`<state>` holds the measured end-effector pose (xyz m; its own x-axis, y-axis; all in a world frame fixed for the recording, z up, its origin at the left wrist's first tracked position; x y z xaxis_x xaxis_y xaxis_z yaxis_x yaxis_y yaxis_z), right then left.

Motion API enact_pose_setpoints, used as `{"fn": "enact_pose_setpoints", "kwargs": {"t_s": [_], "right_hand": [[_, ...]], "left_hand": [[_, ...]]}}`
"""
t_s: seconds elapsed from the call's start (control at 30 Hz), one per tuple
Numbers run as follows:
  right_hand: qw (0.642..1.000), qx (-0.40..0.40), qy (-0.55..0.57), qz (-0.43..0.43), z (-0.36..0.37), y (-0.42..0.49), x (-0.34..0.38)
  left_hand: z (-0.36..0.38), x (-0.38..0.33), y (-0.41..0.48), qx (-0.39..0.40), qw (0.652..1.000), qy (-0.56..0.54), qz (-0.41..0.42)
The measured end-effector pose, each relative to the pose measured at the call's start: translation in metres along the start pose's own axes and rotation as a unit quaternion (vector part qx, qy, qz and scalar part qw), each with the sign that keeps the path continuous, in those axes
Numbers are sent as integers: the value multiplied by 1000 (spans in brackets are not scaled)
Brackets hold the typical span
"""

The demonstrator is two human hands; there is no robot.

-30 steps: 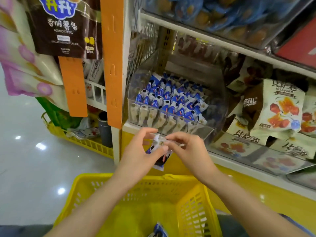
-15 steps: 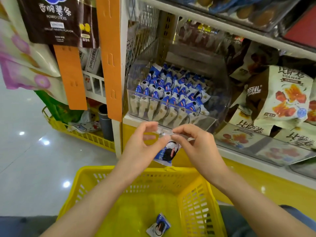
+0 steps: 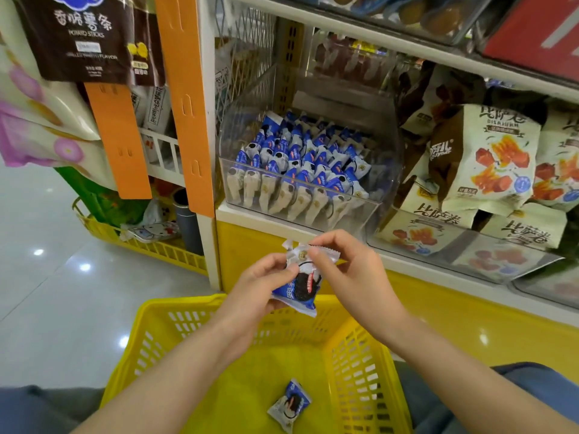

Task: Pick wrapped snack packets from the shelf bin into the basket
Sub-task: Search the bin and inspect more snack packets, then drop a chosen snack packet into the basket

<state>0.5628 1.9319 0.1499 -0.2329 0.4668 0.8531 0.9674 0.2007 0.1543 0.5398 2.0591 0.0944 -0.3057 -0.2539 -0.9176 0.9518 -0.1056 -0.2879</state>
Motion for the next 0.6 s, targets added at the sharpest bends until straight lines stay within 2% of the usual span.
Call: {"fn": "enact_pose_setpoints", "kwargs": {"t_s": [0.17, 0.27, 0.47, 0.6], "right_hand": [[998, 45, -48, 25, -3, -11, -21], [993, 72, -84, 31, -1, -24, -37], [994, 44, -69, 79, 0, -52, -79], [989, 30, -34, 140, 6, -69, -112]], "left_hand": [[8, 7, -6, 6, 997, 69, 40], [7, 16, -8, -38, 992, 109, 53], [25, 73, -15, -37, 998, 33, -31], [37, 111, -19, -56, 995, 48, -74]]}}
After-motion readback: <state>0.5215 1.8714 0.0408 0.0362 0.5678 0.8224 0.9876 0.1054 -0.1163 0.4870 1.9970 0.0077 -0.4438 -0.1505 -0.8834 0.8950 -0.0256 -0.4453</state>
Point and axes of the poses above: each hand's wrist, its own y-axis towards the middle knuckle, its own z-axis out of the palm, x = y × z, the point moved 5 cm from there along y, towards the middle knuckle
